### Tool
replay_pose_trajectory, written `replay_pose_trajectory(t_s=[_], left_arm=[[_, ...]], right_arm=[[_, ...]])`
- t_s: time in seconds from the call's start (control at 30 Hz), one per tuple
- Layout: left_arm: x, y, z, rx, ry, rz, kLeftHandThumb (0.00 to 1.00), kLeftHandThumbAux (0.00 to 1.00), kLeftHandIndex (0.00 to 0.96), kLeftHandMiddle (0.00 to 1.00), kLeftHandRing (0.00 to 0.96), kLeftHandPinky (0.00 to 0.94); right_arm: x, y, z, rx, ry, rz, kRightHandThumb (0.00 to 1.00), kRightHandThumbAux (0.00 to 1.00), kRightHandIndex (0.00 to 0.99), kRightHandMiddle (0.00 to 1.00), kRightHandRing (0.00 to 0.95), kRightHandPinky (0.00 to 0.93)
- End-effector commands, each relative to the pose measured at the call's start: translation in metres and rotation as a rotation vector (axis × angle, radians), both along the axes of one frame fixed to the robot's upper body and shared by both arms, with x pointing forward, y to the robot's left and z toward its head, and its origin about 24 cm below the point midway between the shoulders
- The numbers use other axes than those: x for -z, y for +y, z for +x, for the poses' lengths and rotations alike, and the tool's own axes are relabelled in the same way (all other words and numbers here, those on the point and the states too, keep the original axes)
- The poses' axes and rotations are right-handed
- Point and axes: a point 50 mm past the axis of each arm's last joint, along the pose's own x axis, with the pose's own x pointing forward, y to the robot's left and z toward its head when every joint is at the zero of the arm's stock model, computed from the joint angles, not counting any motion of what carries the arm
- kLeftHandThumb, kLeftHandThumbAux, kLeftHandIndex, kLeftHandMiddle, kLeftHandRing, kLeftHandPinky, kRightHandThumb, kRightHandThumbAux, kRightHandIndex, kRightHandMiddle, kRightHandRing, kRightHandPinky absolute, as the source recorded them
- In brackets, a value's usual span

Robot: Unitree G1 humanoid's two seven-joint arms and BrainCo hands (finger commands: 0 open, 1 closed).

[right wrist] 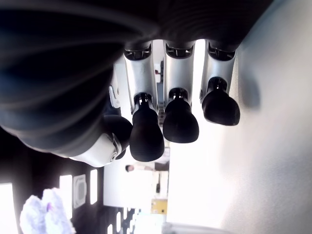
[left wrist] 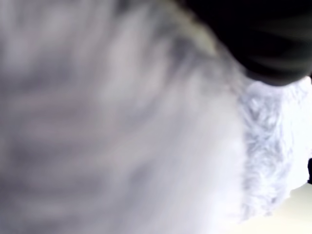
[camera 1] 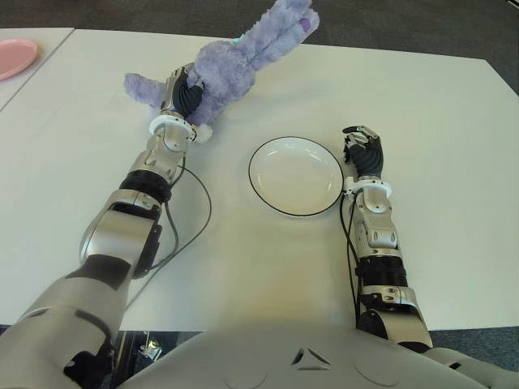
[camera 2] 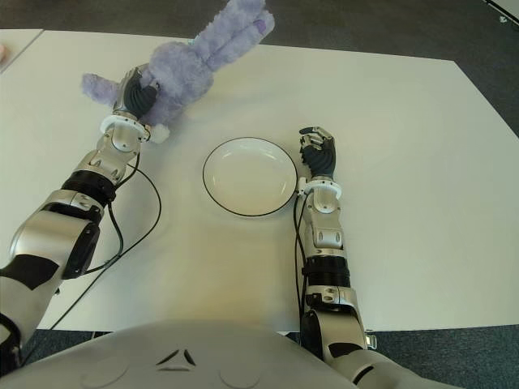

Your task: Put the doll into the plate.

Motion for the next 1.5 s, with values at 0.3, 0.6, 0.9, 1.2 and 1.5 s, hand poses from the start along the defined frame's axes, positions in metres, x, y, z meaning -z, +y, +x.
replay_pose_trajectory(t_s=[0.3,0.6,0.9,1.2,1.5], left_arm=[[-0.008,-0.009,-0.011,0.120,-0.120,-0.197,1.000,0.627,0.844,0.468,0.496,0.819],[-0.036,-0.023,-0.020,0.206,-0.250,-0.255,1.000,0.626,0.854,0.463,0.499,0.817],[-0.058,-0.045,-0.036,0.327,-0.431,-0.211,1.000,0.625,0.834,0.465,0.503,0.819],[-0.074,-0.058,-0.041,0.411,-0.564,-0.173,1.000,0.625,0.830,0.465,0.503,0.823],[-0.083,-0.075,-0.048,0.481,-0.649,-0.125,1.000,0.625,0.837,0.465,0.503,0.833]], right_arm=[[0.037,0.000,-0.018,0.014,0.151,0.029,0.712,0.714,0.439,0.767,0.766,0.772],[0.038,-0.001,-0.018,0.011,0.154,0.031,0.712,0.714,0.440,0.773,0.775,0.785],[0.039,-0.001,-0.016,0.008,0.151,0.034,0.712,0.713,0.440,0.770,0.768,0.771],[0.040,-0.001,-0.015,0.001,0.143,0.041,0.712,0.713,0.439,0.768,0.769,0.776],[0.042,-0.001,-0.015,0.000,0.137,0.047,0.712,0.713,0.441,0.772,0.774,0.773]])
